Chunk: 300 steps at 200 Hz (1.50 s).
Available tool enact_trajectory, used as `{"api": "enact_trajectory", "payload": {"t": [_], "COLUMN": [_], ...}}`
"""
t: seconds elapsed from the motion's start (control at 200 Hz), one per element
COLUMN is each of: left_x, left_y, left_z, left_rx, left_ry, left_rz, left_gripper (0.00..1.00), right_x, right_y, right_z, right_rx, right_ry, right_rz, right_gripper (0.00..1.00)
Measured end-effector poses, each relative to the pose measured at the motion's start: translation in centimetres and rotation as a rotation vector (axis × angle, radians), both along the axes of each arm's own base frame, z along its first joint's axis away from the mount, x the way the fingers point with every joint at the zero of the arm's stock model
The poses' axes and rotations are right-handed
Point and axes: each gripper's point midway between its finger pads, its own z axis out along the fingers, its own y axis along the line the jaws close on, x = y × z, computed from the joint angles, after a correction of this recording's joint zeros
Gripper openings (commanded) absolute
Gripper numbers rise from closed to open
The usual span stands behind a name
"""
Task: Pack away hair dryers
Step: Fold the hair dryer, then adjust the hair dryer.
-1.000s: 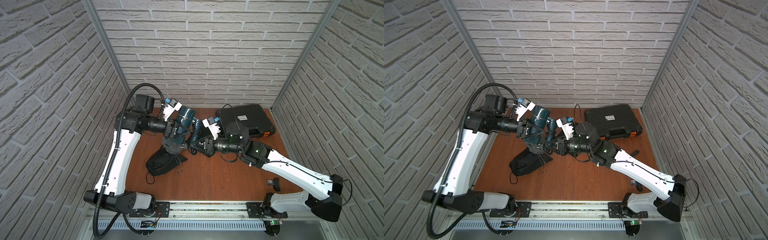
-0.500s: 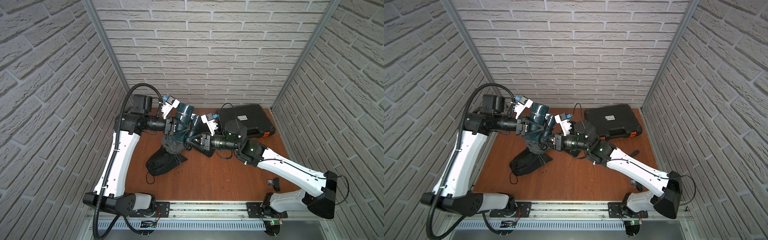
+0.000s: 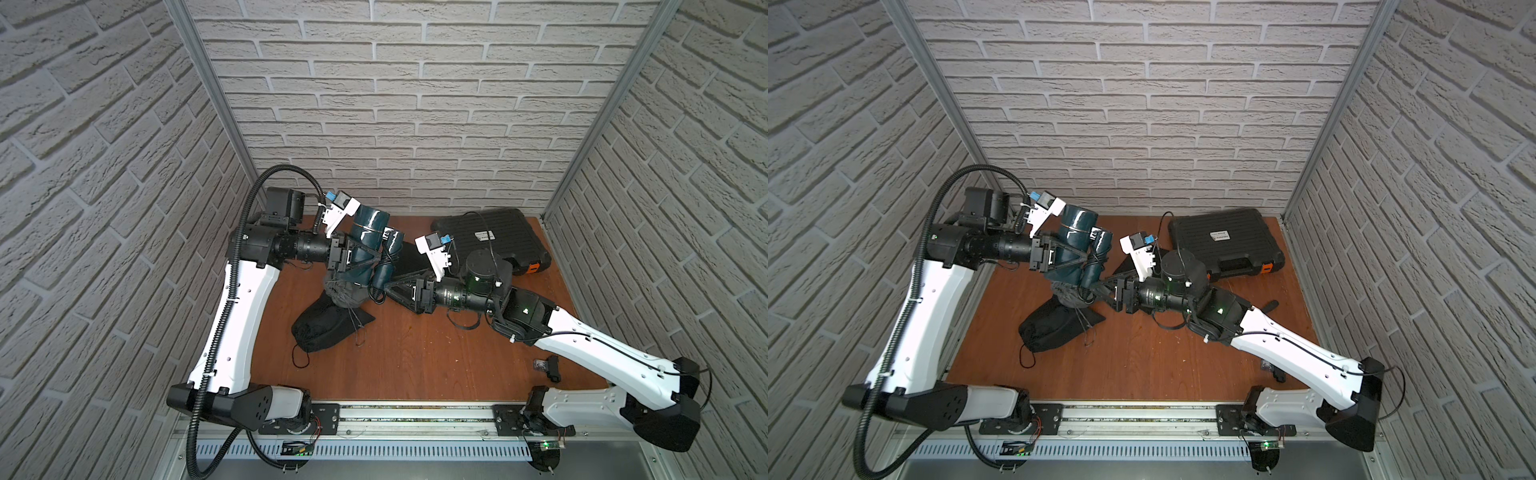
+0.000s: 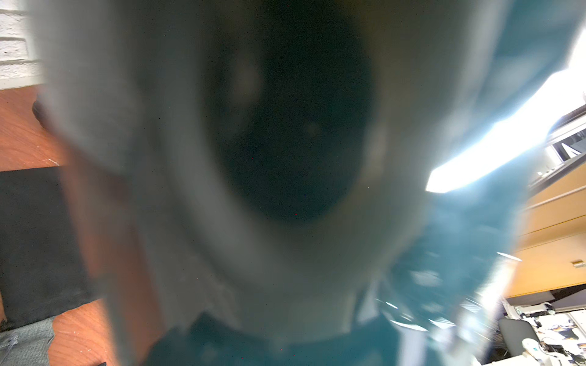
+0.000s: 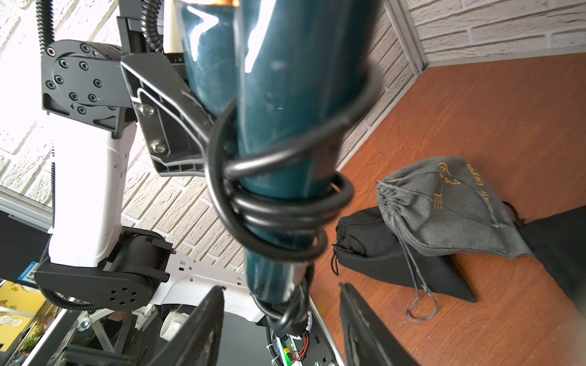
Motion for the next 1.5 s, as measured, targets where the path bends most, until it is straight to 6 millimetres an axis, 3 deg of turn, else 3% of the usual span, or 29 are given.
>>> {"api": "enact_trajectory", "payload": {"t": [0.32,0.405,0.72,1.09,1.24,1.285,1.405,1.5], "left_x": [0.1,0.1,0.2,0.7,0.8,0.9,1.0,1.0], "left_y": [0.0,0.0,-0.2,0.1,0.2,0.2,0.1,0.1], "left_z": [-0.5,-0.6,-0.4,-0.6,-0.5,-0.6,-0.7,-0.8], "left_rx": [0.001,0.0,-0.017,-0.022,-0.023,-0.024,-0.027,-0.027], "left_ry": [0.022,0.028,0.045,0.067,0.066,0.068,0.068,0.074], "left_rz": [0.001,0.002,-0.001,0.023,0.027,0.028,0.028,0.026], "left_gripper": [0.0,0.0,0.0,0.0,0.0,0.14,0.59,0.82], "right_x": [1.1,1.4,2.5,3.3,3.4,3.4,3.5,3.5], "right_y": [1.9,2.3,2.2,3.2,3.3,3.3,3.3,3.2], "right_z": [0.0,0.0,1.1,1.3,1.4,1.4,1.2,1.0], "right_rx": [0.05,0.067,0.148,0.208,0.215,0.216,0.215,0.211], "right_ry": [0.003,0.008,0.008,0.028,0.032,0.034,0.037,0.037], "right_rz": [0.014,0.014,-0.011,0.008,0.011,0.01,0.007,0.003], "right_gripper": [0.58,0.53,0.49,0.37,0.11,0.03,0.03,0.03]}}
